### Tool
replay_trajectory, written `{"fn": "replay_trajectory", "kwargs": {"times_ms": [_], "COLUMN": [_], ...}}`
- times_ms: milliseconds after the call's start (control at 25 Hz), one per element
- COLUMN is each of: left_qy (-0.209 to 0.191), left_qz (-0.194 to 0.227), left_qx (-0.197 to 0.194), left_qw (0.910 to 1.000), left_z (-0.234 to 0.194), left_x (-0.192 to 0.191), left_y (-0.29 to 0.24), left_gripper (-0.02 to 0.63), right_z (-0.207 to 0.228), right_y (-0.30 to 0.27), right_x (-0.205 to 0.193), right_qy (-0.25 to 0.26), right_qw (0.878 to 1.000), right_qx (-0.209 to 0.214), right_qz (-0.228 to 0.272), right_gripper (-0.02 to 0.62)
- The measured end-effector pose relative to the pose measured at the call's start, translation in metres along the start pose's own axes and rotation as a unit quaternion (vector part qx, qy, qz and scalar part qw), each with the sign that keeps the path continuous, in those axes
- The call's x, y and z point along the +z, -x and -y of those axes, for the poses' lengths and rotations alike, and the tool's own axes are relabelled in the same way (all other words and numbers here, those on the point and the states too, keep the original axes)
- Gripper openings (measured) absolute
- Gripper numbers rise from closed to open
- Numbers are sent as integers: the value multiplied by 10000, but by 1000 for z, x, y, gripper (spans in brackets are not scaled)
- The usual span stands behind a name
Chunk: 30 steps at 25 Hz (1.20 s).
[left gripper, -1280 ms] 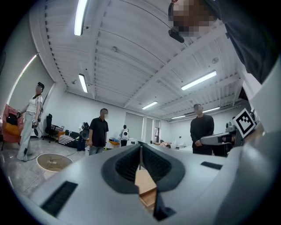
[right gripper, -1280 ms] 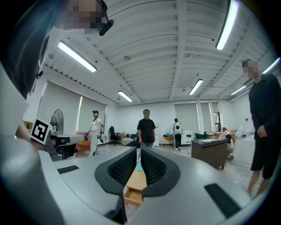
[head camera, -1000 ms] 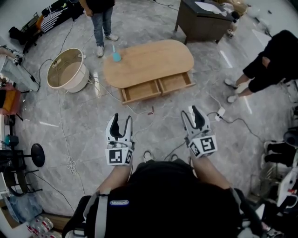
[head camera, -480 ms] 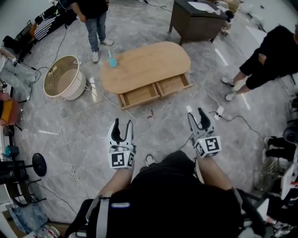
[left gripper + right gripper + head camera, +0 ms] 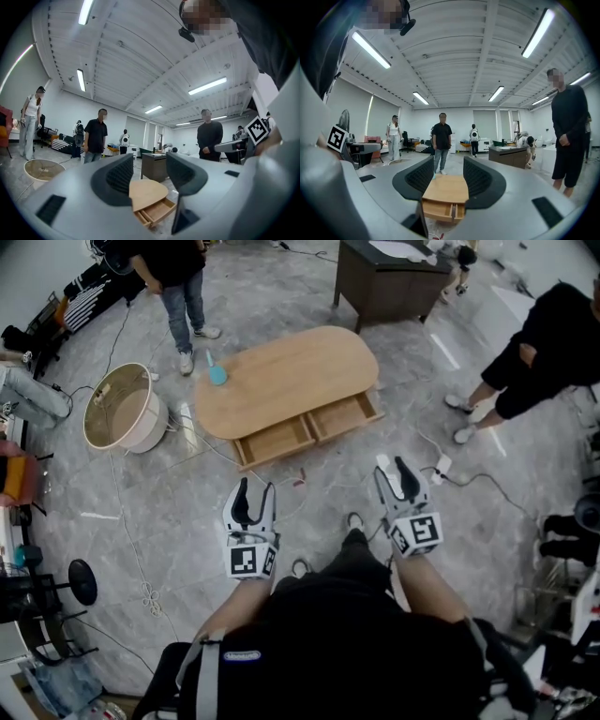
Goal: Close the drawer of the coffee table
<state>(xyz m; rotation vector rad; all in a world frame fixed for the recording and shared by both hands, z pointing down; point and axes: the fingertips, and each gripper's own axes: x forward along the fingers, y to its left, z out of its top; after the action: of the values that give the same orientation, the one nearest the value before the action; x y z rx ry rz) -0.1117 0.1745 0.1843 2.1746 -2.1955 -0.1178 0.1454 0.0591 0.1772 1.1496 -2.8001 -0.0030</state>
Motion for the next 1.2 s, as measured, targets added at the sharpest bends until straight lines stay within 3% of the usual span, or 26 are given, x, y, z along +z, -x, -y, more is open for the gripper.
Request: {"fn": "replay_trajectory", "kwargs": {"times_ms": [400,720,1200], "left_qy": [176,320,281], "left_qz": [-257,-426,-373], "left_qx": [461,527,789], "left_qw": [9984,9972,9958], "left_z": [46,107,151], "left_x": [-50,-100,-148], "left_y": [-86,-174,-268], "left_gripper": [202,202,202], "right_z": [100,200,263], "right_y": [-39,-67,-120], "right_x": [-39,-75,-120], "right_qy": [-304,-322,-431], "right_qw": [9993,9992,9976], "right_qx": [218,190,532], "right_qz": [-97,-151,-93], "right_gripper": [173,173,173]}}
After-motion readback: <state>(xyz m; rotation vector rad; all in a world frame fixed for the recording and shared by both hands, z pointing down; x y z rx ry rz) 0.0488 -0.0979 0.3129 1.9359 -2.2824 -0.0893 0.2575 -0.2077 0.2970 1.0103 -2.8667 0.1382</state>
